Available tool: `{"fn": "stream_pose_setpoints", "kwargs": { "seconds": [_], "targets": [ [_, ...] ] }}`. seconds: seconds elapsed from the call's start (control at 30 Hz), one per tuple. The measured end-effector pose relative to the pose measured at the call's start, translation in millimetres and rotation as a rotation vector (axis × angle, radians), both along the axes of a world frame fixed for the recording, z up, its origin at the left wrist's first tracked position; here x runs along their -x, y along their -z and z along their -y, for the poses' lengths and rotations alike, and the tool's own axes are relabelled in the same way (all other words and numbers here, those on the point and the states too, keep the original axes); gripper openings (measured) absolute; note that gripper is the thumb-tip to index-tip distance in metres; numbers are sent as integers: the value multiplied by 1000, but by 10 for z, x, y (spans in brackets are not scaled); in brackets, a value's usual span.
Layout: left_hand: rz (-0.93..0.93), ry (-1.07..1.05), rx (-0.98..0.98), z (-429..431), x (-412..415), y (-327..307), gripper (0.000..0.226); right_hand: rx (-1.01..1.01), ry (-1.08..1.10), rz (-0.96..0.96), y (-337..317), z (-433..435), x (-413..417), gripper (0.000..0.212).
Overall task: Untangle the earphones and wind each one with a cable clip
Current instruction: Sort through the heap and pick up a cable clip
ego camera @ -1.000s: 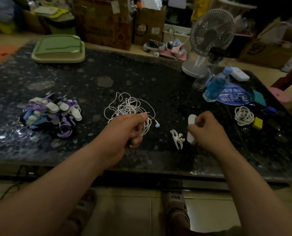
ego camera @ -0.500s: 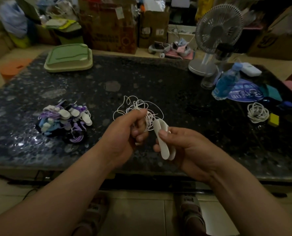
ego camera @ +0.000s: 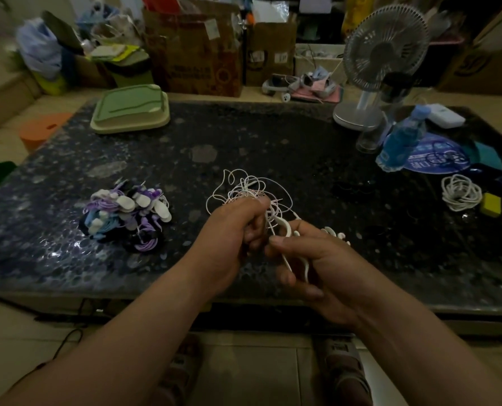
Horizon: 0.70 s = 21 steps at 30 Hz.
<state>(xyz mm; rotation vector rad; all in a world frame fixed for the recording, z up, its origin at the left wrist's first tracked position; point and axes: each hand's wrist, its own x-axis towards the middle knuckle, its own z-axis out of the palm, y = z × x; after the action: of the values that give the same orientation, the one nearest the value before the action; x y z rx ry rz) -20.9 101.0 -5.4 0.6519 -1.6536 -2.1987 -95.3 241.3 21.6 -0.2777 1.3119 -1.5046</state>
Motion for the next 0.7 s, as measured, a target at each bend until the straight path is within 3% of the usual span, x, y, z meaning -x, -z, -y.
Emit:
{"fn": "stream_pose_setpoints", "kwargs": {
  "seconds": [0.17,0.37,0.6,0.7],
  "targets": [
    [-3,0,26,-27,1,28,45,-19,83,39,115,49,19,43],
    [25,-75,-33,43,-7,4,45,54,149,172,98,37,-7,10],
    [49,-71,-6,-9,-4,-22,43,128,127,237,66,44,-93,10],
    [73,-93,3,-2,-10,-21,44,104,91,166,28,8,-89,12]
  ]
}}
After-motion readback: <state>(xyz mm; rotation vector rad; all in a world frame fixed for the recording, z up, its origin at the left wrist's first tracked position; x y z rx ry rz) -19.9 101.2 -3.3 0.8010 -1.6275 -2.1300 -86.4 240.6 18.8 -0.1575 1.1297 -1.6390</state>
